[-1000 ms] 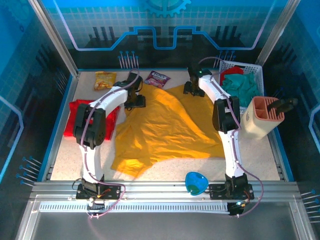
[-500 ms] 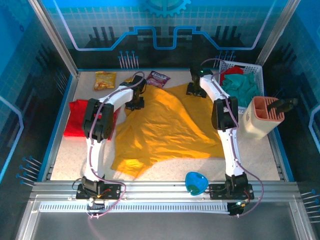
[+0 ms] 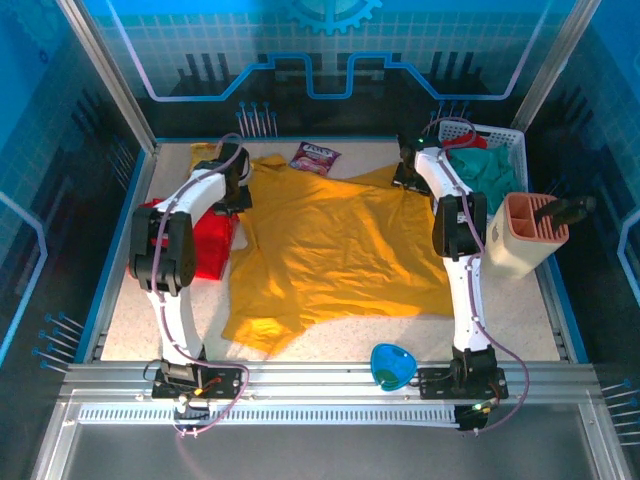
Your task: Fold and stack the t-shirts
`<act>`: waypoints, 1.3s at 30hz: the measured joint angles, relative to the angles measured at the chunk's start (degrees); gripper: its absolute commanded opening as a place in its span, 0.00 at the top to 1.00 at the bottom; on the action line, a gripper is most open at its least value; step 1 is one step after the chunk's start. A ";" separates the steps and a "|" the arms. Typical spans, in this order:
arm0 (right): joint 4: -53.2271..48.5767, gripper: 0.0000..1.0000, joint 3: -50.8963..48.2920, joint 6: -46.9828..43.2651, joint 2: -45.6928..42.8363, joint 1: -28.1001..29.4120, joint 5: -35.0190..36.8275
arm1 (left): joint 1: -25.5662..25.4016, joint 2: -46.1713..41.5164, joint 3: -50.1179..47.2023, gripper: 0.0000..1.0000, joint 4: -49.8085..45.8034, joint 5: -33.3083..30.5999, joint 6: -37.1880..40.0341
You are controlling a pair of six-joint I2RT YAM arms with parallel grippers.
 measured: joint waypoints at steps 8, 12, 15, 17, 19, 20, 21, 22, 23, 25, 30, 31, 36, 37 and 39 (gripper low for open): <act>2.23 0.32 -3.76 0.31 -2.03 -0.09 1.97 | 3.50 0.13 0.87 0.77 -0.33 0.42 0.20; 4.35 0.26 -8.09 -0.72 -4.52 0.11 3.34 | 4.31 0.09 2.71 0.57 -1.07 1.25 0.28; 5.05 0.20 -9.57 -2.29 -6.27 0.79 4.48 | 4.04 -0.68 2.69 0.44 -1.81 2.08 0.02; 5.68 0.16 -9.57 -3.74 -7.34 1.62 5.38 | 3.58 -2.36 1.70 0.40 -2.40 2.40 -0.26; 6.38 0.13 -9.57 -5.05 -8.92 2.75 6.05 | 2.93 -5.38 -0.17 0.38 -3.13 2.86 -0.52; 6.80 0.11 -9.57 -5.66 -9.84 3.43 6.38 | 2.51 -7.32 -1.31 0.38 -3.69 3.23 -0.52; 7.43 0.10 -9.86 -6.23 -11.10 4.17 6.56 | 1.97 -9.57 -2.58 0.37 -4.22 3.72 -0.68; 7.85 0.09 -10.25 -6.62 -12.09 4.72 6.62 | 1.46 -11.52 -3.80 0.37 -4.42 4.02 -0.98; 8.44 0.09 -11.08 -7.08 -13.46 5.38 6.58 | 0.79 -13.94 -5.44 0.38 -4.74 4.55 -1.29; 9.68 0.08 -13.90 -7.69 -16.92 6.58 6.47 | -0.63 -18.29 -8.81 0.38 -5.18 5.88 -1.97; 10.69 0.07 -24.41 -9.20 -26.58 9.35 6.40 | -5.16 -29.55 -22.34 0.38 -5.66 10.47 -6.16; 10.75 0.07 -26.99 -9.25 -28.70 9.94 6.36 | -5.75 -31.43 -24.85 0.38 -6.08 11.13 -7.30; 11.02 0.07 -43.58 -8.92 -42.51 13.03 4.76 | -7.48 -43.74 -37.27 0.41 -9.35 13.07 -13.46; 10.91 0.07 -46.29 -8.72 -44.98 13.44 4.33 | -8.02 -46.10 -38.99 0.42 -10.10 13.09 -14.75; 10.14 0.07 -51.25 -8.24 -49.86 13.97 3.30 | -9.57 -51.12 -42.10 0.44 -12.44 13.03 -17.92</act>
